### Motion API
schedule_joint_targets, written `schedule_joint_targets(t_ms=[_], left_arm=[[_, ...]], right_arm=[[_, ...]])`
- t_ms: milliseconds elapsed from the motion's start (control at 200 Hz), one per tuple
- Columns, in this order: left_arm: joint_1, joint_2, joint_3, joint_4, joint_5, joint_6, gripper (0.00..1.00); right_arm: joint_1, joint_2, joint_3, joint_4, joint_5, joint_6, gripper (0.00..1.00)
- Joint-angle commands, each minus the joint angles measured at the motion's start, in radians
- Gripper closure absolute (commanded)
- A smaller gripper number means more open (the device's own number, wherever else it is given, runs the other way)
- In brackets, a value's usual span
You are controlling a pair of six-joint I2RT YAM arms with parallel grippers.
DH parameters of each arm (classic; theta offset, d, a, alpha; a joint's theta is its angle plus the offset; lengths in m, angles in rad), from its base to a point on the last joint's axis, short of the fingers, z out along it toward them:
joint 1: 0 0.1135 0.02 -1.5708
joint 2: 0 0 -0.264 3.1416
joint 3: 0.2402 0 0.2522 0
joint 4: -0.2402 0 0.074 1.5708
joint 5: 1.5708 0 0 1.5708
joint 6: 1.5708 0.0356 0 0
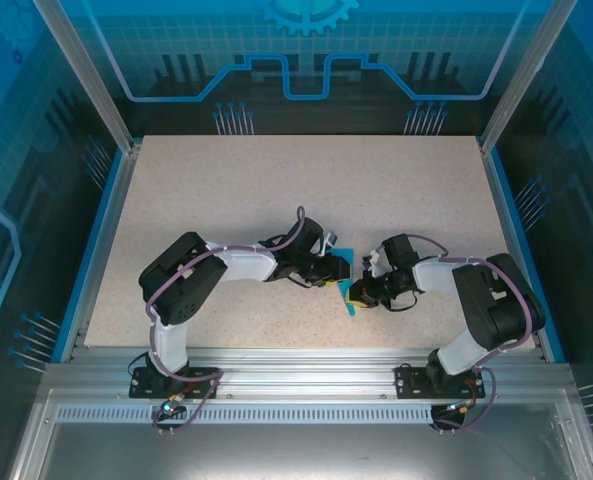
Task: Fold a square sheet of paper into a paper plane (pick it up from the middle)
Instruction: Fold the wing for the fifth time at the center of the table.
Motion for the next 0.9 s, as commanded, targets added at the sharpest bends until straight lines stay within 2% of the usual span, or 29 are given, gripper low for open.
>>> schedule_joint_targets(t_ms=[0,160,265,520,895], left_arm=[[-0.017,0.026,-0.007,0.058,-0.008,-0.036,0.62],[-0.024,0.053,-0.004,0.075,0.011,-0.048,0.59],[-0.033,0.06,0.017,0.012,-0.009,-0.021,0.57],[-0.026,0.08,0.074,-0.162,-0.189,0.05,0.57],[0.093,0.13,0.173,-0.196,-0.157,0.083,0.56]], right_arm=[[0.017,0.066,-0.016,0.023,0.111,-0.009,1.0],[0.017,0.071,-0.015,0.024,0.111,-0.007,1.0],[0.017,0.063,-0.02,0.017,0.117,-0.005,1.0],[0.017,0.039,-0.029,-0.017,0.14,-0.011,1.0],[0.017,0.028,-0.037,-0.046,0.152,-0.026,1.0]])
